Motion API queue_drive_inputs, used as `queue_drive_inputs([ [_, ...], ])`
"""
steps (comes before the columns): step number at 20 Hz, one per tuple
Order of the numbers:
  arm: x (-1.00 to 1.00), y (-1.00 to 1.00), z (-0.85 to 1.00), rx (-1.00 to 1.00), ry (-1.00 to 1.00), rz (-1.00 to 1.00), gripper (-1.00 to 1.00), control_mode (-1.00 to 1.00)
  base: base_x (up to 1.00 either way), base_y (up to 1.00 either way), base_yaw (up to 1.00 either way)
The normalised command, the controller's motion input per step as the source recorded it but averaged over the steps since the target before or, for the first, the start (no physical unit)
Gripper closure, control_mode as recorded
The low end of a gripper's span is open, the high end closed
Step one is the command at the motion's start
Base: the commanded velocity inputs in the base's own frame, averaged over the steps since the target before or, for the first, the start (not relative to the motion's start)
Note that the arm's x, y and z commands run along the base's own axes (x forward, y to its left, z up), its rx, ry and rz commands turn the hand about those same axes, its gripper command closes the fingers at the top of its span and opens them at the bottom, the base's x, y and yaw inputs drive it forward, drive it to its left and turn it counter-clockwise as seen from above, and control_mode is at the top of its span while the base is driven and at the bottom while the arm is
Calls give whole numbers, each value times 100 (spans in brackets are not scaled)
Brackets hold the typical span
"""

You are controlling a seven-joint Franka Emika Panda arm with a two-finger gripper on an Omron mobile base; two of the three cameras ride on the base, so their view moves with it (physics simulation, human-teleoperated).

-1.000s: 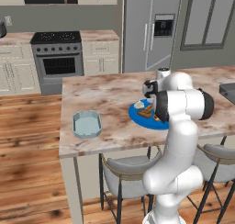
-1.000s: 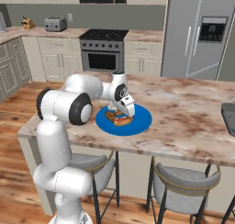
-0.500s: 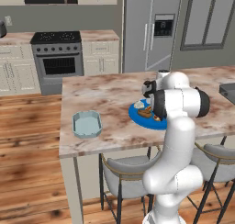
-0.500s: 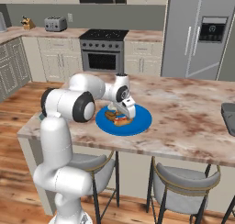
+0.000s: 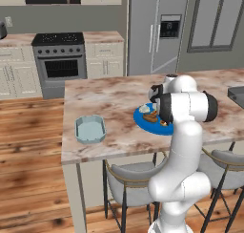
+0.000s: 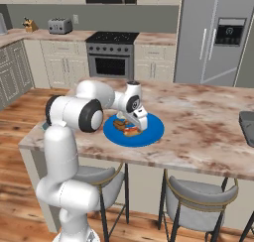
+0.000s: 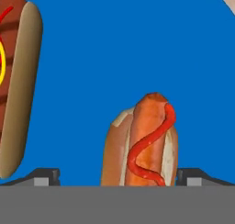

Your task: Place one cooked food and one vegetable from the large plate to each tupperware container.

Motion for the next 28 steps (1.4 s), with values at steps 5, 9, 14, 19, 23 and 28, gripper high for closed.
queue_drive_inputs([
  [5,0,0,-35,0,0,0,-100,-100,0,0,0],
  [9,0,0,-29,0,0,1,-100,-100,0,0,0],
  [14,0,2,-10,0,1,8,-100,-100,0,0,0],
  [19,0,0,-6,0,0,4,-100,-100,0,0,0],
  [23,0,0,-6,0,0,2,100,-100,0,0,0],
  [28,0,2,0,0,0,2,100,-100,0,0,0],
])
